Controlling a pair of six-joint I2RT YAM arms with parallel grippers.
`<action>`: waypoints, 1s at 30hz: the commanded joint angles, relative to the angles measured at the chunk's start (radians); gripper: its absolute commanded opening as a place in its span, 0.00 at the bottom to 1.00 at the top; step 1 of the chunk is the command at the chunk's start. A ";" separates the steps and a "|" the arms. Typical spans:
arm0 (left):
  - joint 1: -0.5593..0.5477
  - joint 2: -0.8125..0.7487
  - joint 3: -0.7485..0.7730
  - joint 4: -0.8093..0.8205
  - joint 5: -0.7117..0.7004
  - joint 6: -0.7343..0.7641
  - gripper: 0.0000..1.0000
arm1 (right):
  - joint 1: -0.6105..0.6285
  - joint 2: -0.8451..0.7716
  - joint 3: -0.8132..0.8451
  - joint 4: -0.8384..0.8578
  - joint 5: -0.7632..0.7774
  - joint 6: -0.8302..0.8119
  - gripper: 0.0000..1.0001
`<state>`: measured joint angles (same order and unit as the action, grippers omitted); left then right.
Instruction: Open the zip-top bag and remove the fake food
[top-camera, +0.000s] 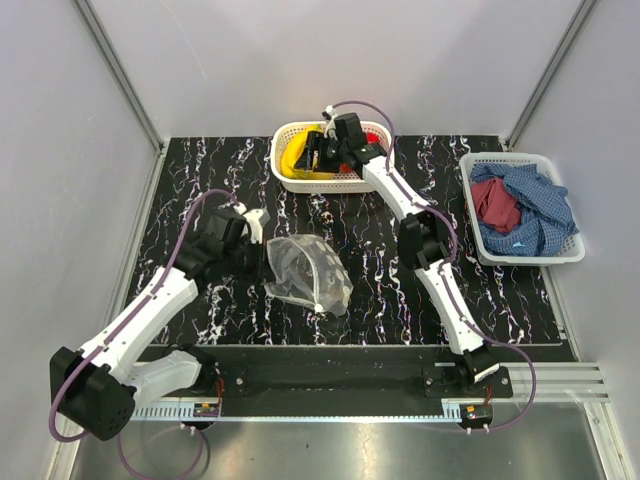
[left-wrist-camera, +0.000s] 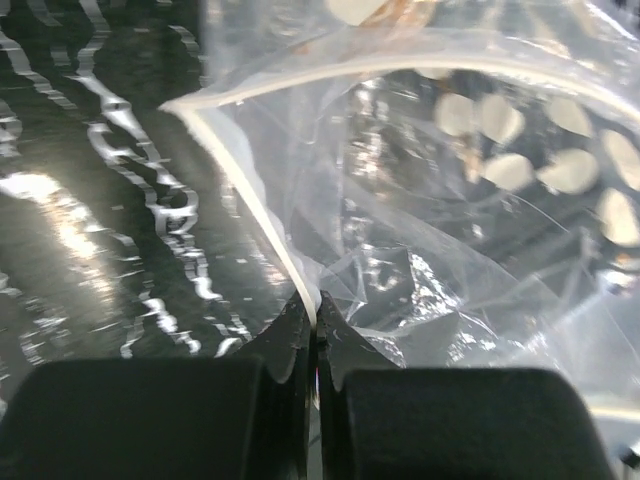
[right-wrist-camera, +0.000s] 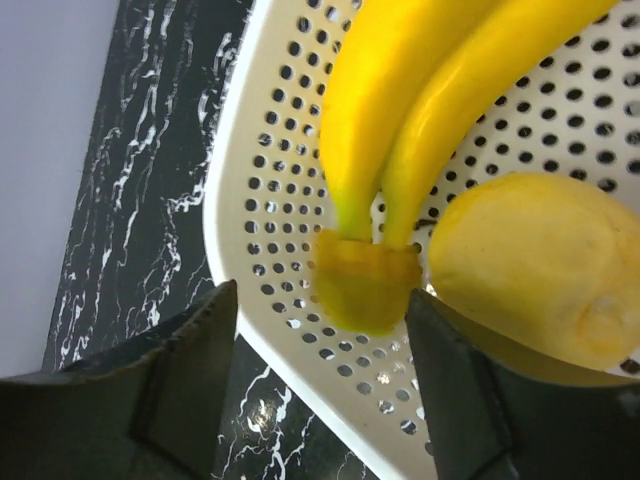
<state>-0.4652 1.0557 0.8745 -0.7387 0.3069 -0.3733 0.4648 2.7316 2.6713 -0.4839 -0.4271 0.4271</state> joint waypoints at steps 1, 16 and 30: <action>0.031 -0.011 -0.023 0.039 -0.158 0.057 0.04 | 0.006 -0.147 -0.060 -0.010 0.067 0.052 0.79; 0.330 0.242 0.033 0.272 -0.132 0.094 0.32 | 0.011 -0.673 -0.549 -0.171 0.099 0.053 1.00; 0.330 -0.161 0.090 -0.226 -0.397 -0.344 0.99 | 0.032 -1.263 -1.212 -0.245 0.280 0.167 1.00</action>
<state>-0.1310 0.9459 0.9009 -0.7574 0.1024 -0.5705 0.4839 1.6520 1.5856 -0.7025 -0.2371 0.5514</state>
